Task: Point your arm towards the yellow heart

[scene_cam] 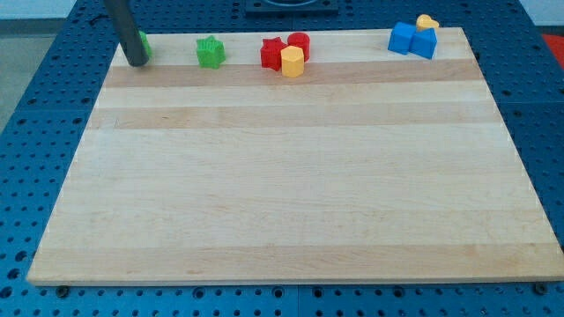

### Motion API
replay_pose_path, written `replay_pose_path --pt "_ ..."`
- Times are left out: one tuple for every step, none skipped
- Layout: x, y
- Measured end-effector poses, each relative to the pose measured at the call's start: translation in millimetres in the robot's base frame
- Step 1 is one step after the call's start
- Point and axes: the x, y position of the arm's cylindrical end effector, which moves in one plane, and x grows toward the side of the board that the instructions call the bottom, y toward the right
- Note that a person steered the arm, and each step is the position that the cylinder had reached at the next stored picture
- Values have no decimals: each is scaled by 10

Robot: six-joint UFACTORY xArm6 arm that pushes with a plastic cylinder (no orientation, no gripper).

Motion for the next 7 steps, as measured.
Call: replay_pose_path --pt "-37 0" --pt "361 218" --pt "911 634" --pt "1288 1340" --pt "1376 1855" --pt "1380 2154" --pt "1363 2817"
